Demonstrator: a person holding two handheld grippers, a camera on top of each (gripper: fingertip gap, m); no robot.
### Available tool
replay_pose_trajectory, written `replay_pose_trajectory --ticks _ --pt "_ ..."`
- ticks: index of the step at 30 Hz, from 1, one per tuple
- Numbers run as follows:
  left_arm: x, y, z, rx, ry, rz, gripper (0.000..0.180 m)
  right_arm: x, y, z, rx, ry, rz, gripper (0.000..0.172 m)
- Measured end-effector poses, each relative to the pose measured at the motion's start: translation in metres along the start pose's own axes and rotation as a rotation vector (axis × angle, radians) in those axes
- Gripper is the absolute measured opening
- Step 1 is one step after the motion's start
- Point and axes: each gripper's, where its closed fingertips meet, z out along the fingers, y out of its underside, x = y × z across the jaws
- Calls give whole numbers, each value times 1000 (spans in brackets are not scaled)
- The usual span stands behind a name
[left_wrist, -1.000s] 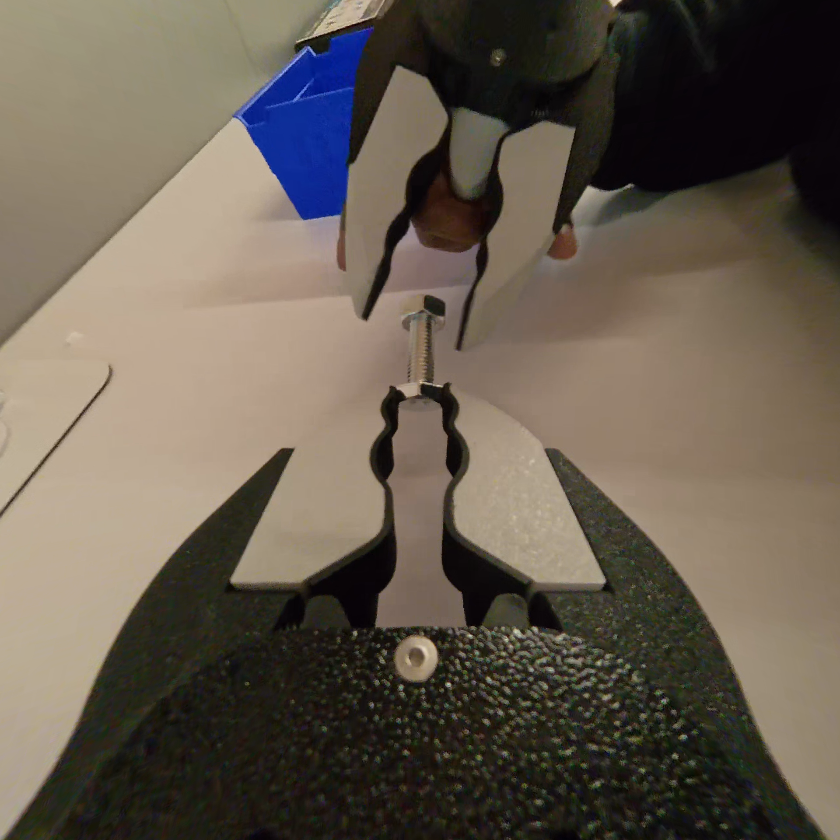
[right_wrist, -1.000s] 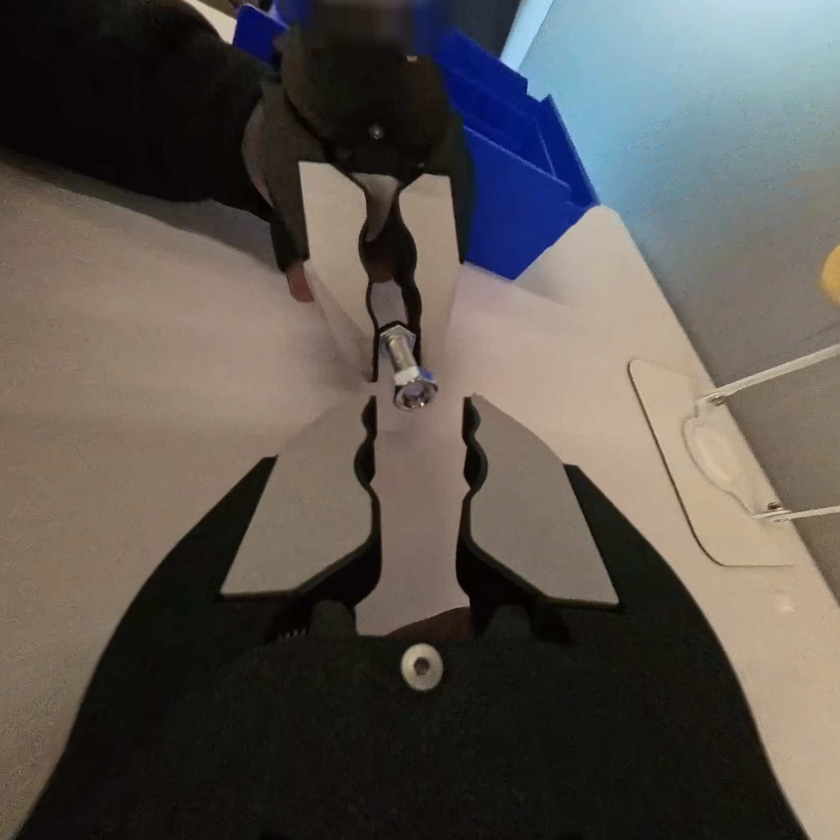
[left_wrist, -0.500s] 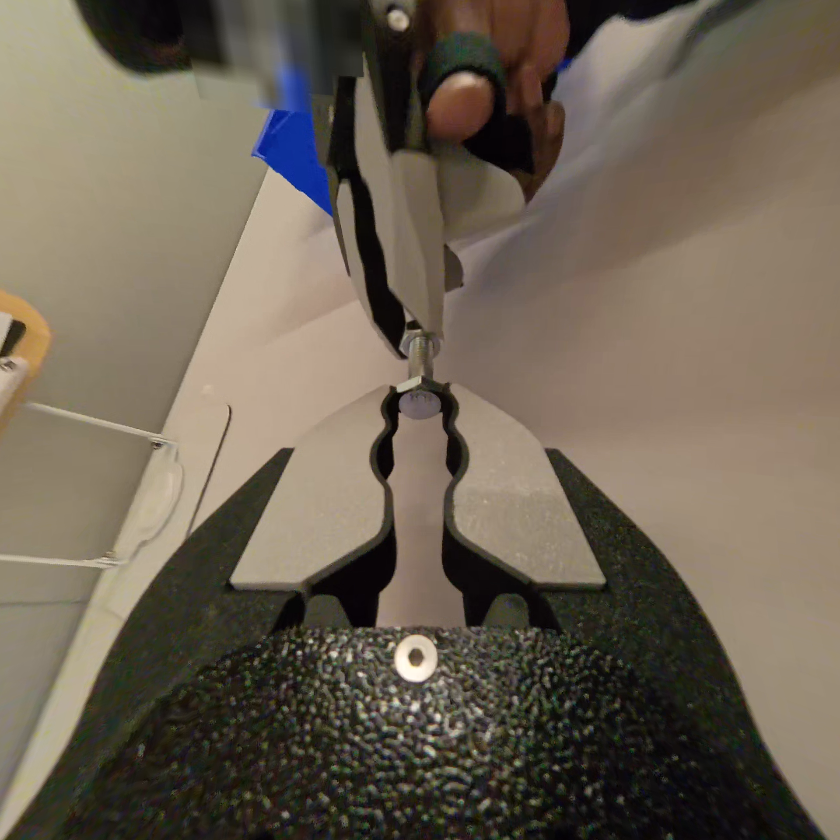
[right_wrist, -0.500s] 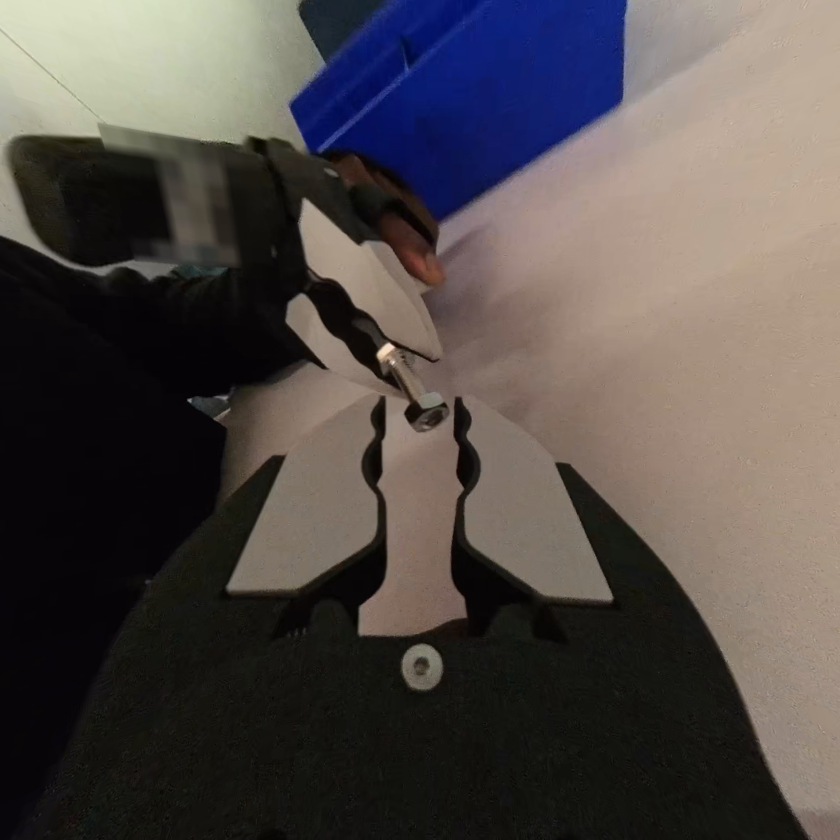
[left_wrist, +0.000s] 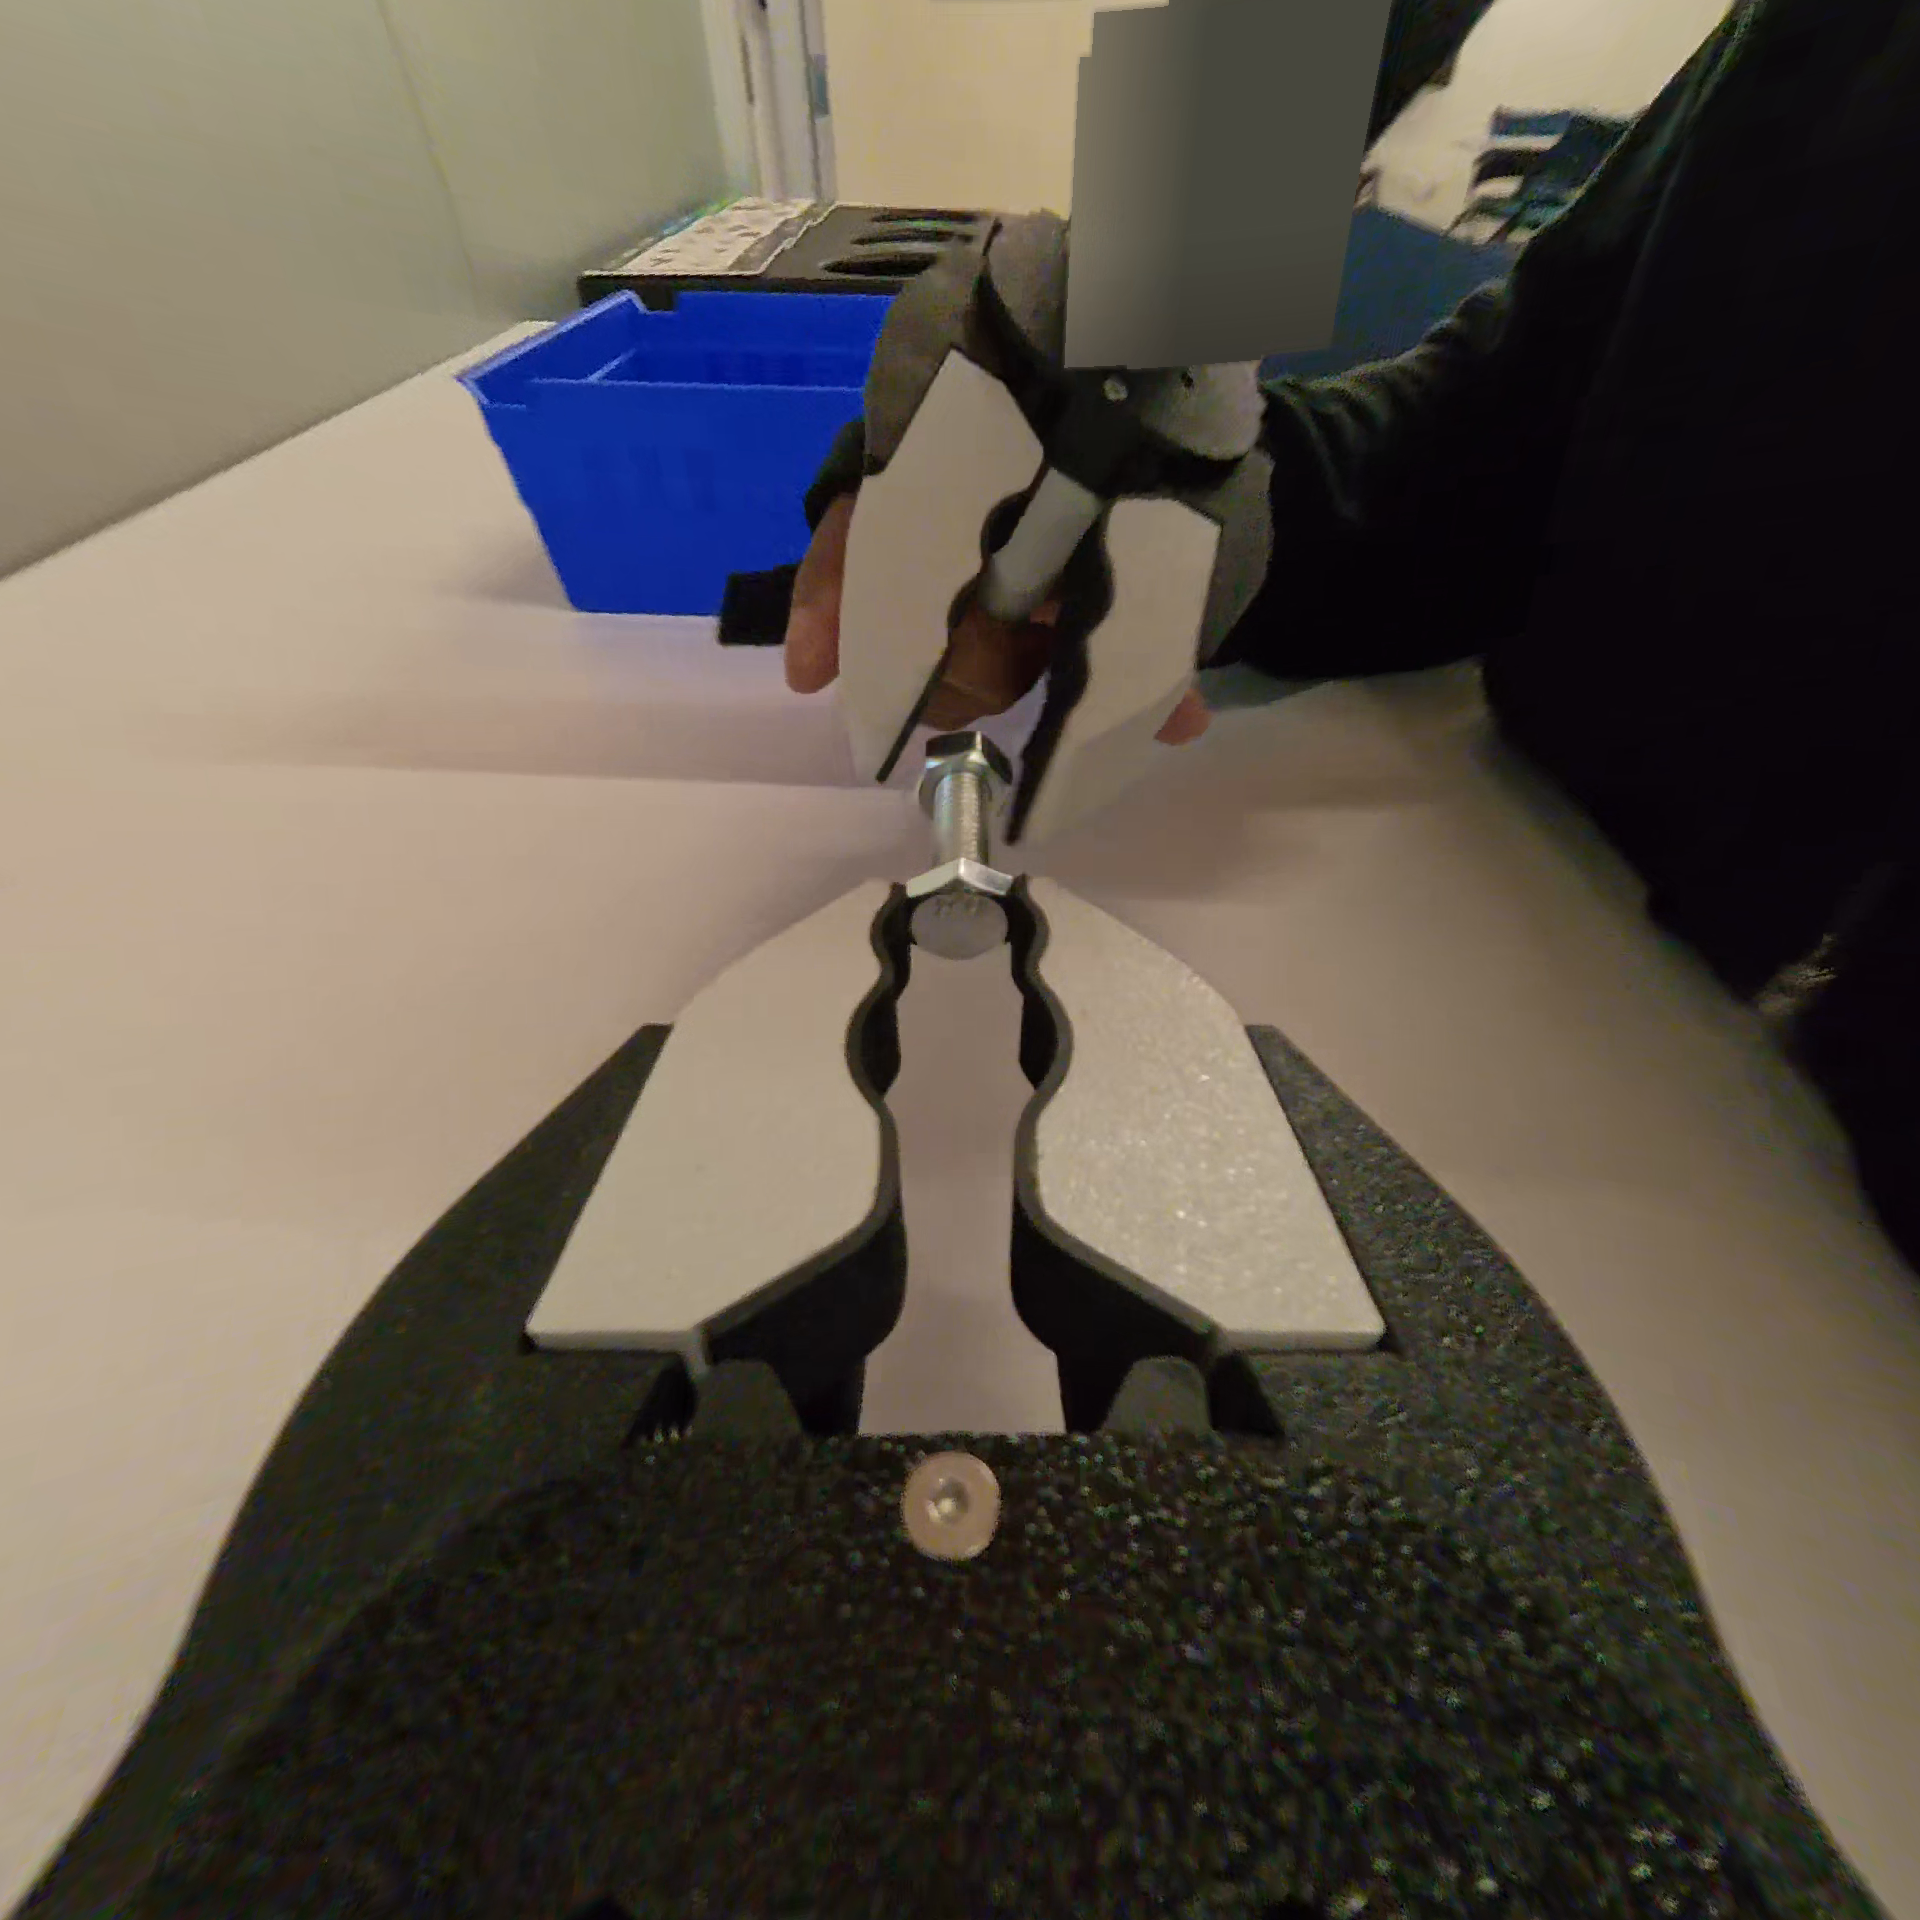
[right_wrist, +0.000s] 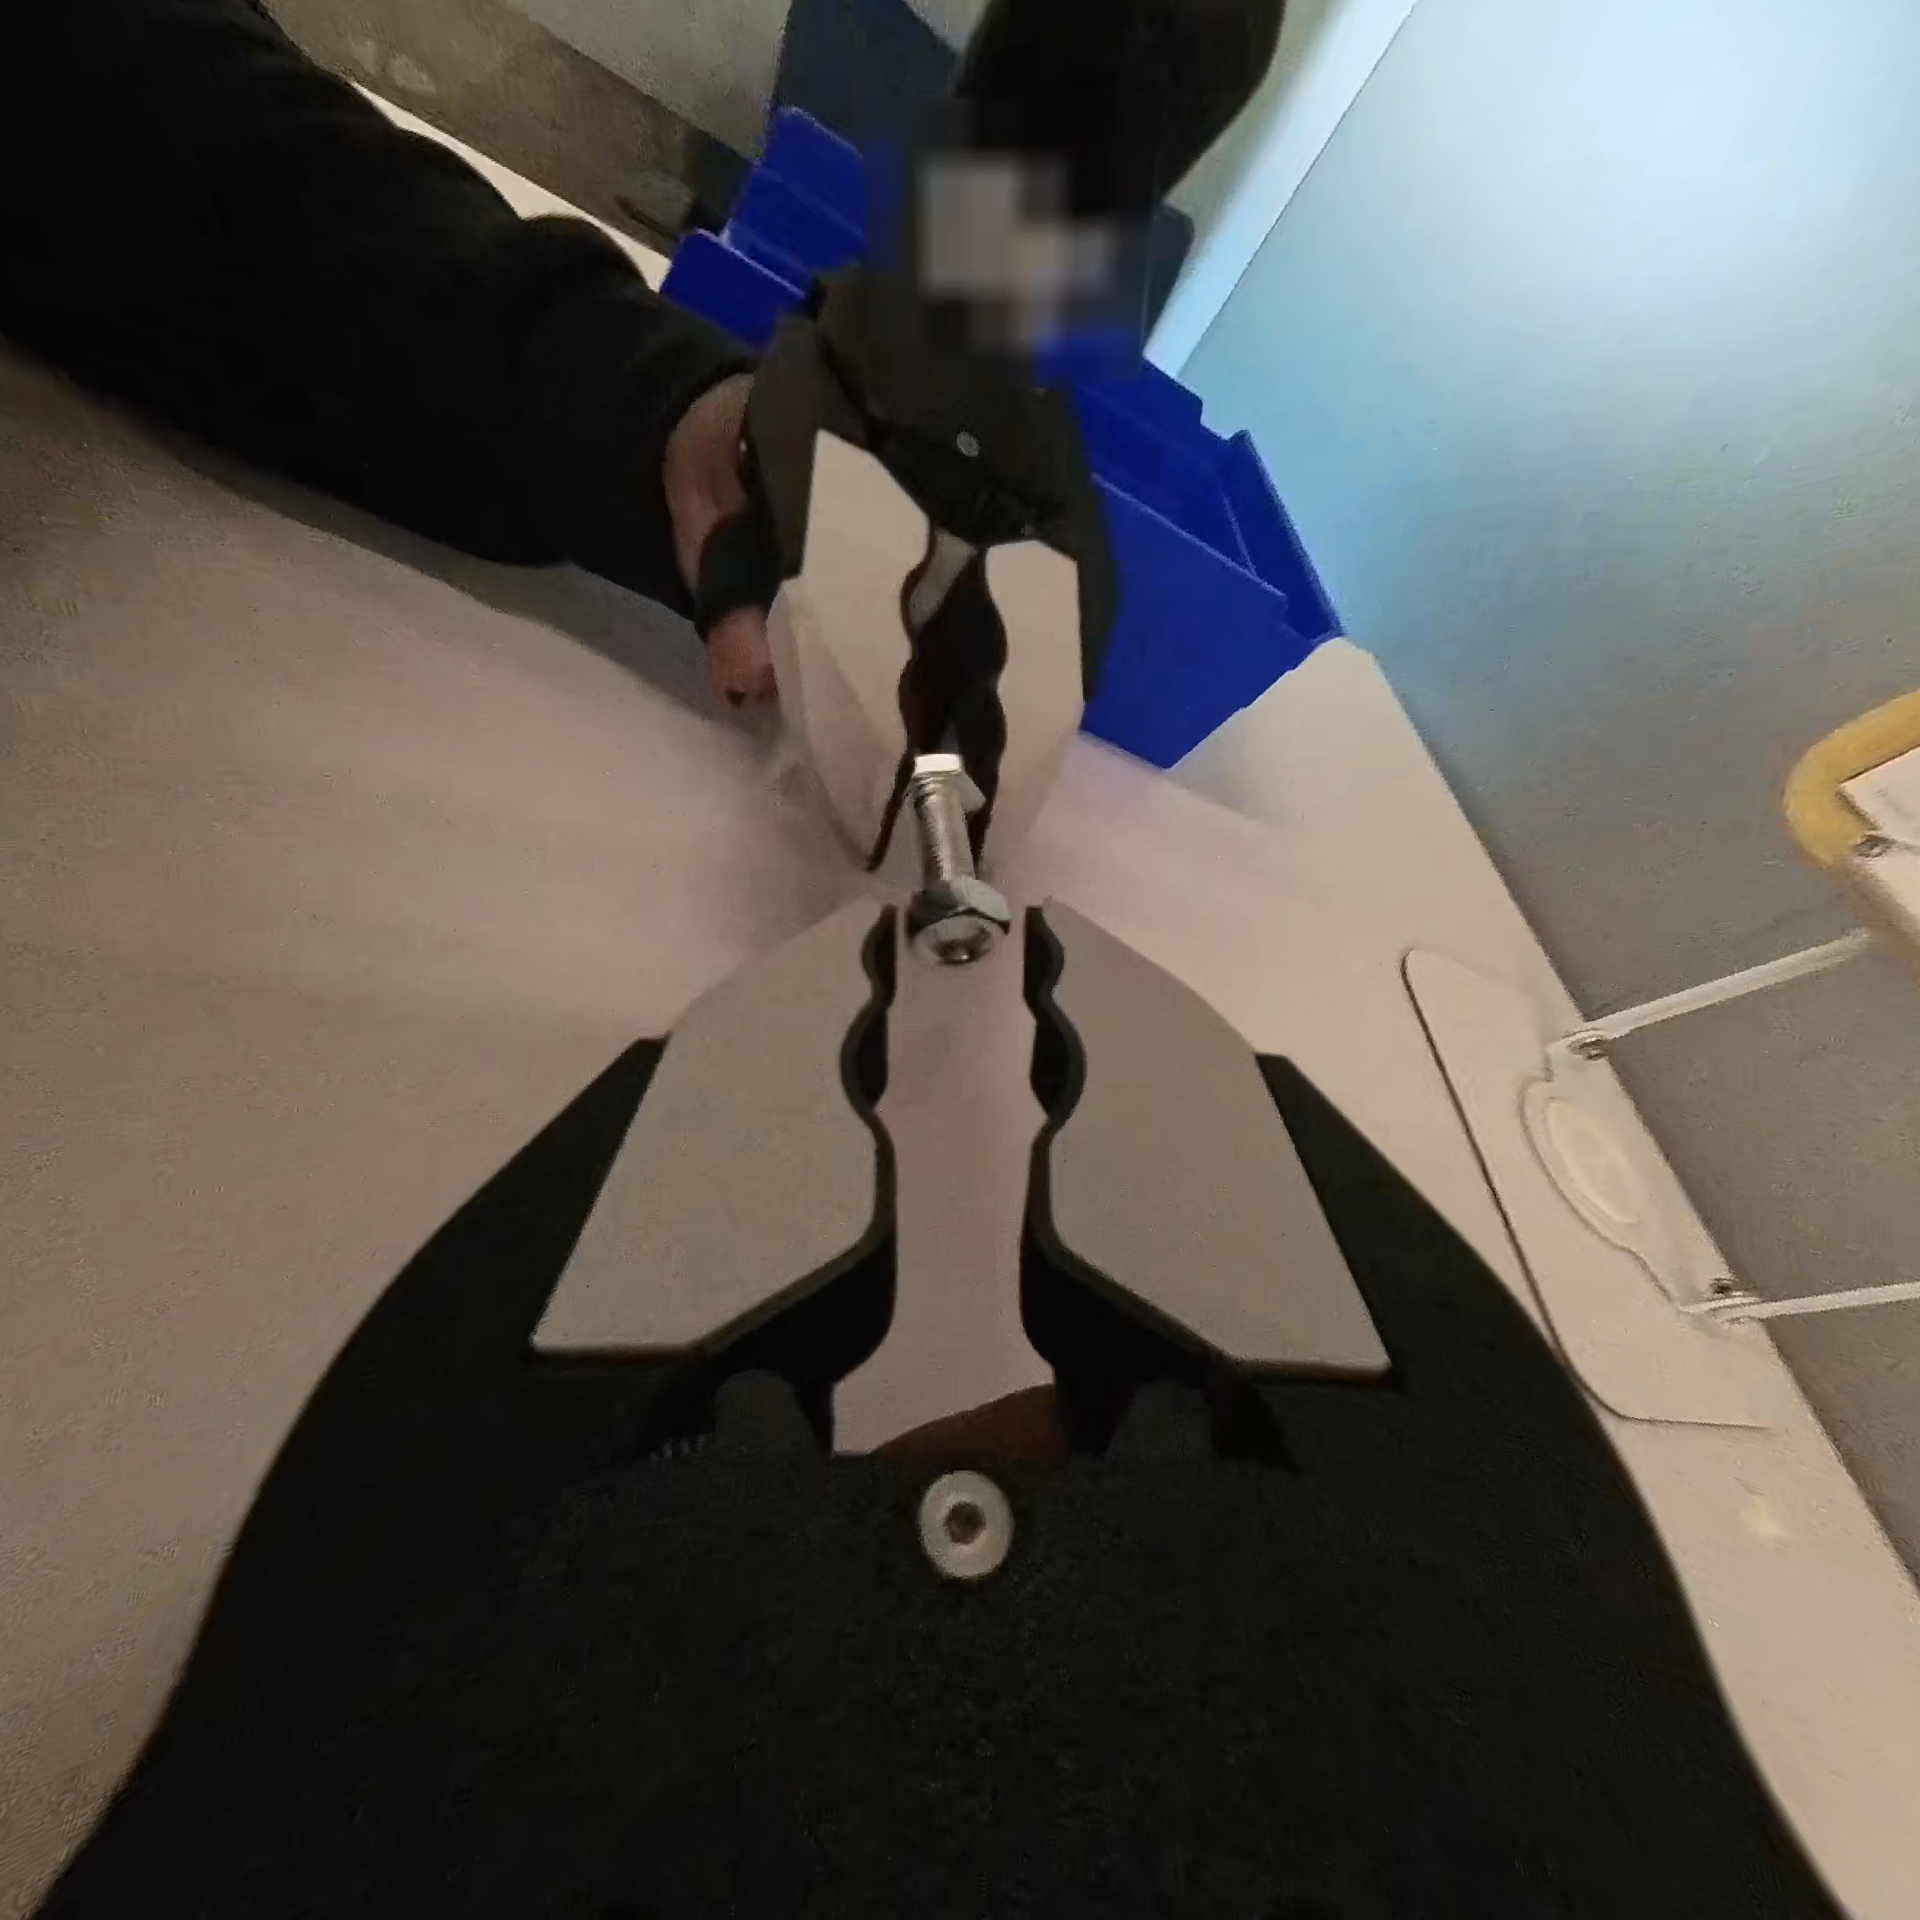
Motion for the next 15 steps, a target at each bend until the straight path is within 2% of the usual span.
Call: replay_pose_trajectory --ticks 3,5,7,9,11,12,13,15 --pt "4 0 1 22 46 -50 18 -4 -1 -1 -10 -30 20 18" --pt "5 5 4 -2 33 -9 18 -7 4 -1 -52 -102 149 17" --pt "3 10 7 -40 0 80 18 -11 9 -2 -99 -202 398 17" --pt "5 13 9 -62 -16 169 18 -18 11 -3 -134 -329 756 18" --pt "5 12 10 -53 -39 220 18 -16 8 -5 -89 -414 1030 18" --pt "4 8 9 -33 -40 205 18 -12 5 -6 -38 -436 1096 18" --pt "4 6 8 -14 -27 181 17 -8 3 -7 4 -436 1101 22" --pt "4 3 6 15 -15 136 18 -2 10 -8 -1 -346 952 38"
